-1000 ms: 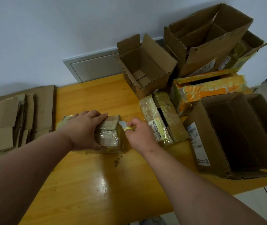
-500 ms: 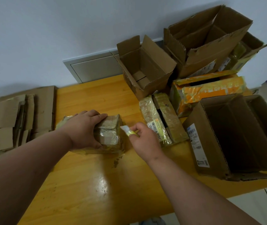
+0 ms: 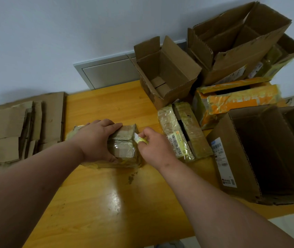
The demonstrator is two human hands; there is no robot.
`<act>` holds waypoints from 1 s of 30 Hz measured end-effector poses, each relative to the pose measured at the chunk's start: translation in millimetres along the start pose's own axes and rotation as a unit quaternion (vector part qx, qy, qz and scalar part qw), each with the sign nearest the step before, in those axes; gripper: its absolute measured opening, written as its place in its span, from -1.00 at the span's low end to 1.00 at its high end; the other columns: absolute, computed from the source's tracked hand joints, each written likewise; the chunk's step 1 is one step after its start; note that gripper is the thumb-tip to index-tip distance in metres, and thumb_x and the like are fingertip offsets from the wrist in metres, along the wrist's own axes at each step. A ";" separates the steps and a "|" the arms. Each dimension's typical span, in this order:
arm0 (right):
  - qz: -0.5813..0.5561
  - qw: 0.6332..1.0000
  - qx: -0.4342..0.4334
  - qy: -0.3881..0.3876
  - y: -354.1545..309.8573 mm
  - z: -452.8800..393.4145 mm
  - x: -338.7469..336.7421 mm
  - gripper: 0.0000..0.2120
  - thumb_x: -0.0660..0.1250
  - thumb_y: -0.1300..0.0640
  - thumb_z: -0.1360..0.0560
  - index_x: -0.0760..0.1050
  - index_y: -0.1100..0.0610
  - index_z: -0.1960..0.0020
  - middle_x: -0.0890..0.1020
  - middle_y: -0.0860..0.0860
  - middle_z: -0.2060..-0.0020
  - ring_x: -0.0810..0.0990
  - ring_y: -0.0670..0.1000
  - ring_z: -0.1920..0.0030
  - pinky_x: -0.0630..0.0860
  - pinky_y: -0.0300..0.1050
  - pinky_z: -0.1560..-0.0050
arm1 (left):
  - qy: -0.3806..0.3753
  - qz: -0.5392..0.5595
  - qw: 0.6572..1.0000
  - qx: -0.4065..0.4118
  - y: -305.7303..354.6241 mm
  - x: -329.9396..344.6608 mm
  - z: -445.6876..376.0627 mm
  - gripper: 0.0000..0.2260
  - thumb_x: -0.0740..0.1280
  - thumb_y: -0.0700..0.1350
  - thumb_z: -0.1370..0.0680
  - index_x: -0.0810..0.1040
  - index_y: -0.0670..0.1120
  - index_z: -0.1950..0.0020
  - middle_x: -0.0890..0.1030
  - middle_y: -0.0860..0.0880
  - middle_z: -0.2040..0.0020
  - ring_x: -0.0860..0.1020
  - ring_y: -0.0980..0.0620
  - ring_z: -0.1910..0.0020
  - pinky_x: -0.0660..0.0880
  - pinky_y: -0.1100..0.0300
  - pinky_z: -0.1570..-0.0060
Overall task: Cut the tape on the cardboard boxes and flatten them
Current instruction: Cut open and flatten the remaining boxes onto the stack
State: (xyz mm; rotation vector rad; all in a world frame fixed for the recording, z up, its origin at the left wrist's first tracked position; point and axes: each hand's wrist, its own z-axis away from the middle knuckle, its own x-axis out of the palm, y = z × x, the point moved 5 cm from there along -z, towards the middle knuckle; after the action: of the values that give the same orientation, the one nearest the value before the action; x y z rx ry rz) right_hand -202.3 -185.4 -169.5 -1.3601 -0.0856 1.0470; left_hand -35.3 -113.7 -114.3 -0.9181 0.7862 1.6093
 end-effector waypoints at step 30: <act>0.022 1.000 -0.005 0.015 5.9 21.3 -11.8 -0.79 0.23 0.00 -0.51 0.41 -0.18 -0.13 0.59 -0.11 0.12 0.58 -0.01 0.27 0.51 -0.09 0.28 | 0.008 -0.069 0.994 -0.087 -4.9 8.6 -0.5 0.30 0.18 0.69 -0.02 -0.15 0.11 -0.60 0.26 0.05 -0.50 0.25 -0.07 -0.45 0.26 -0.09 -0.33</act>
State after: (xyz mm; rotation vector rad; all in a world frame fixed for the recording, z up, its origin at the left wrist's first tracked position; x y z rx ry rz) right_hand -225.2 -177.9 -162.4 -1.3915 -0.0396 1.0637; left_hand -31.6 -109.1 -122.1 -1.0870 0.5850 1.5681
